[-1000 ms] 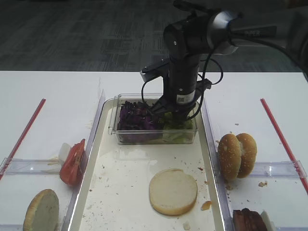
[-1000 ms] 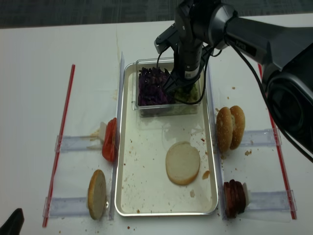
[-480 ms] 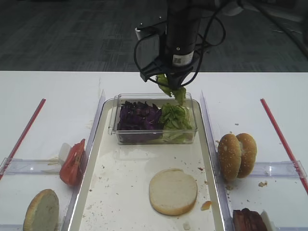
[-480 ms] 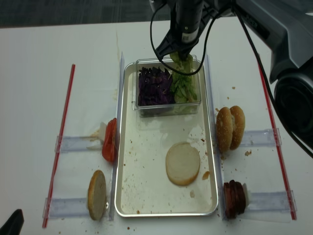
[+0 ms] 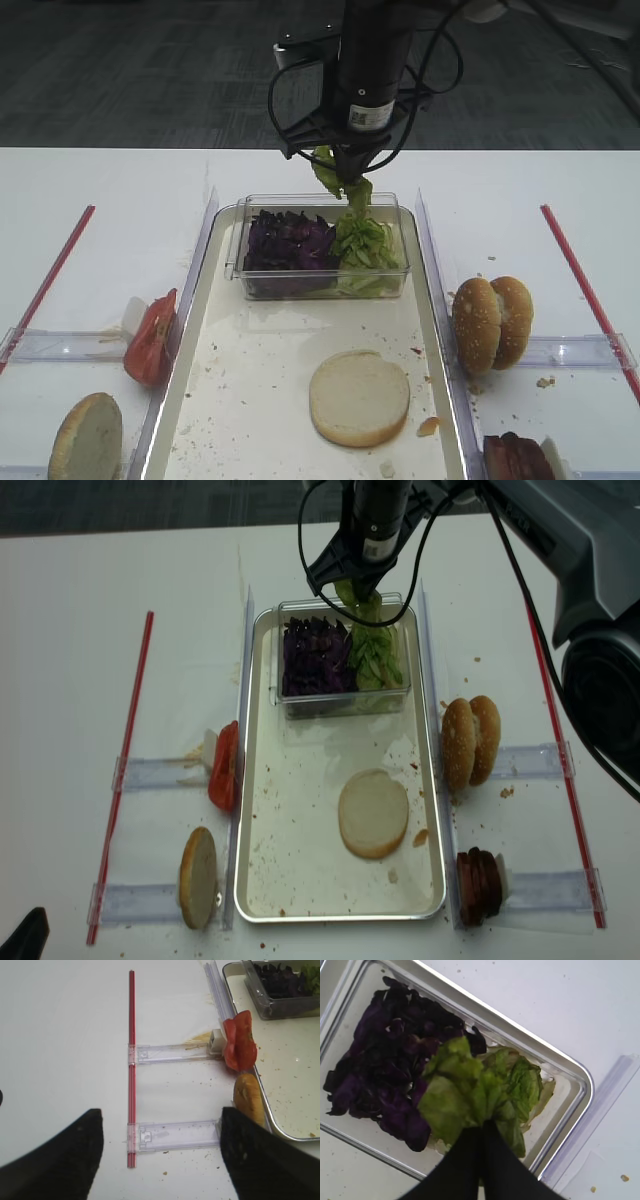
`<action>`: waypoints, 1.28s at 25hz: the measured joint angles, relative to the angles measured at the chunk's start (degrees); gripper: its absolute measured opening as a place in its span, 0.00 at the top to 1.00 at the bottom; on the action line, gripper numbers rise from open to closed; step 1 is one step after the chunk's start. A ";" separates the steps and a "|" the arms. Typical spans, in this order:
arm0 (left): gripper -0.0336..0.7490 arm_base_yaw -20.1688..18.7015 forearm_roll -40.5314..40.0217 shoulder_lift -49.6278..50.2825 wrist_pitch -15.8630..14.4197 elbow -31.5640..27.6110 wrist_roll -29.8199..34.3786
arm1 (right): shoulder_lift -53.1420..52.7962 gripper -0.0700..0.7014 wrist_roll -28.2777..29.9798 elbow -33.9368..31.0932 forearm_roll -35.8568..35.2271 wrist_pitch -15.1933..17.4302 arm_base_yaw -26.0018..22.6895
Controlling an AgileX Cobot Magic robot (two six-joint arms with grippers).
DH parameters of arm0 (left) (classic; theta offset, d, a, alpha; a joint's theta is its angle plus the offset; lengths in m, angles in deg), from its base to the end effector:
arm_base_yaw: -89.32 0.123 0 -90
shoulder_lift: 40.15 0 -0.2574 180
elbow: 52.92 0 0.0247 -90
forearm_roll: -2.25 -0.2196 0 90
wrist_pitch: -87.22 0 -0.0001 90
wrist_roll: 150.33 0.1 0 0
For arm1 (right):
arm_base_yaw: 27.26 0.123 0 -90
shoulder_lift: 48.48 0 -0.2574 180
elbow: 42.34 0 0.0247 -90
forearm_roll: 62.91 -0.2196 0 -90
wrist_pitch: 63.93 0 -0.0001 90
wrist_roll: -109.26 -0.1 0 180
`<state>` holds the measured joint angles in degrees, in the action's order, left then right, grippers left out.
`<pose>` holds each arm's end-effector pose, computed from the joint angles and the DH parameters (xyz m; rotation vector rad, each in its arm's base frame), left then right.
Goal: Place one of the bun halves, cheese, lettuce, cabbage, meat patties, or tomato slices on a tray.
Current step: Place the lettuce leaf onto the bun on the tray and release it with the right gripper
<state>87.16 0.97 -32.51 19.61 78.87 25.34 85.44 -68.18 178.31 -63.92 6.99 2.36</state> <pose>-0.0038 0.0022 0.2457 -0.0436 2.1544 -0.0385 0.3698 0.2122 0.2243 -0.7920 2.7638 0.1178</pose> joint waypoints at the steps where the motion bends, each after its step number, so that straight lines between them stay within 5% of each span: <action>1: 0.33 0.00 0.00 0.00 0.00 0.00 0.00 | 0.00 0.86 -0.05 0.00 -0.16 0.00 0.00; 6: 0.33 0.00 0.00 0.00 0.00 0.00 0.00 | -2.98 0.86 -0.18 -2.94 -0.41 -0.10 0.00; 19: 0.33 0.00 0.00 0.00 0.00 0.00 0.00 | -14.76 0.86 0.58 -25.19 -0.64 -0.20 0.00; 32: 0.33 0.00 0.00 0.00 0.00 0.00 0.00 | -18.12 0.86 1.92 -30.69 -6.04 -0.51 0.00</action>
<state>87.16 0.97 -32.51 19.61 78.87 25.34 67.32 -66.25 147.62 -69.95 6.47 2.36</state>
